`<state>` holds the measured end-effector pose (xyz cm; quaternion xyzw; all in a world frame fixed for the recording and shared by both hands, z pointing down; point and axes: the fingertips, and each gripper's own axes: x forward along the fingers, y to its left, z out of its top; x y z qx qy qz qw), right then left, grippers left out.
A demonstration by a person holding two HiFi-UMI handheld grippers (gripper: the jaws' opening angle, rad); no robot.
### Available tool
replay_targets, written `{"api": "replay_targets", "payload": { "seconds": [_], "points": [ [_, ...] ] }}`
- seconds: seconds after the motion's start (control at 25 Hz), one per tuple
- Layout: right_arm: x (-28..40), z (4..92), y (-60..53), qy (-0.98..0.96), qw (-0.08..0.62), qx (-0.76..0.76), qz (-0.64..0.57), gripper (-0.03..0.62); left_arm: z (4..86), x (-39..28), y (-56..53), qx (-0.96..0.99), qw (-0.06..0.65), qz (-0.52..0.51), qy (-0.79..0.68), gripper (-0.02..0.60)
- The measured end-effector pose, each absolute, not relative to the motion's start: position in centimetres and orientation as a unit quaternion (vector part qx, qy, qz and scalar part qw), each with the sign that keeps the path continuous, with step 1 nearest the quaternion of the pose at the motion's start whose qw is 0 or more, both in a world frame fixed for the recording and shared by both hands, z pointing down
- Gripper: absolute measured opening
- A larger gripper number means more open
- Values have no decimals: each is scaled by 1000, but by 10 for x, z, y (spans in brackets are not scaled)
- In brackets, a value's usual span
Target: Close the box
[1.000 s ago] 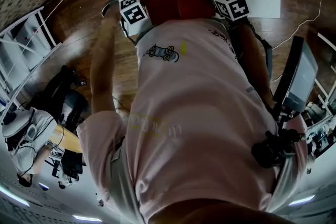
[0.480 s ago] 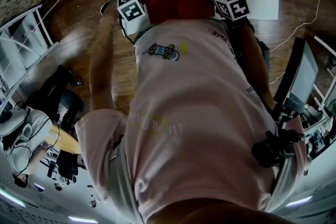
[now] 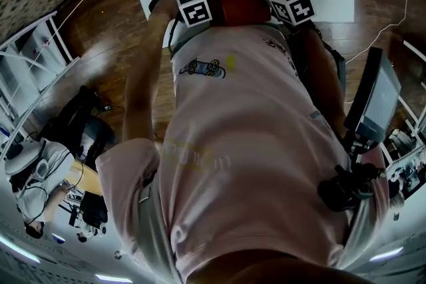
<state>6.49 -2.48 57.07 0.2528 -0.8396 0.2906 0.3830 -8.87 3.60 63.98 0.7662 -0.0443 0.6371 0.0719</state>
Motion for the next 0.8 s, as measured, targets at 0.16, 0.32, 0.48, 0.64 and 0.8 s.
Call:
{"api": "replay_targets", "payload": {
  "seconds": [0.16,0.32,0.48,0.64,0.8],
  "points": [
    [63,569,-27,-845,372,250,292,225,638,-40,28,750,62,656,-52,67],
    [64,568,-27,-855,357,242,289,225,638,-37,28,743,58,663,-69,71],
    [69,566,-28,-861,343,248,282,232,635,-41,29,760,63,638,-102,72],
    [104,544,-53,-855,299,331,263,230,632,-82,48,756,79,631,-153,83],
    [152,491,-88,-845,183,410,290,193,631,-95,54,774,76,597,-198,89]
  ]
}}
